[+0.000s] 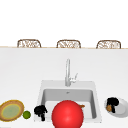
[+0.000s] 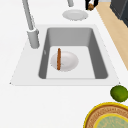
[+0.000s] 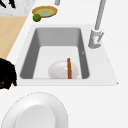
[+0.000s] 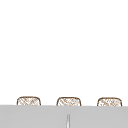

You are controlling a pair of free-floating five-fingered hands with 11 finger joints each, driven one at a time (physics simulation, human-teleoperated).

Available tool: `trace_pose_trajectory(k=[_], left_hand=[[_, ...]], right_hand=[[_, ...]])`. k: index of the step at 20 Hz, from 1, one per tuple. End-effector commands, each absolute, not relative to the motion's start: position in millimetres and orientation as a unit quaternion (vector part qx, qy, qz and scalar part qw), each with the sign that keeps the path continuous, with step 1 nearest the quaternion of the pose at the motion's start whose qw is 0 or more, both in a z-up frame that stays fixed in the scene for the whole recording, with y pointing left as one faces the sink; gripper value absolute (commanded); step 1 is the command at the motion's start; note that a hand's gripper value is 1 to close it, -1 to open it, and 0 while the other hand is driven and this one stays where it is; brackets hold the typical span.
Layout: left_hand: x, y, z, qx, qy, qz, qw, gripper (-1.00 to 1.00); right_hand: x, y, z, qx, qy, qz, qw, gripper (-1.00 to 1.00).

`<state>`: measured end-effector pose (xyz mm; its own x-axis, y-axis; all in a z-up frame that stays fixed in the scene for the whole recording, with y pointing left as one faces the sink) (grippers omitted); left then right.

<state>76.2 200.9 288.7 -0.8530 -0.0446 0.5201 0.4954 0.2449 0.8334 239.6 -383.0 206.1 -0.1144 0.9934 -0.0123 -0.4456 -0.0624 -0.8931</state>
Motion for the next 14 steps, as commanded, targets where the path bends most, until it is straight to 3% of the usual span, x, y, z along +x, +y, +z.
trace_pose_trajectory(k=[1,14], left_hand=[[76.2,200.9,288.7,-0.149,-0.756,-0.596,0.226,0.00],[76.2,200.9,288.7,-0.149,-0.756,-0.596,0.226,0.00]], right_hand=[[240.8,-354.6,215.7,-0.350,-0.392,0.631,0.572,1.00],[257.6,-251.5,214.3,-0.351,-0.392,0.635,0.566,1.00]])
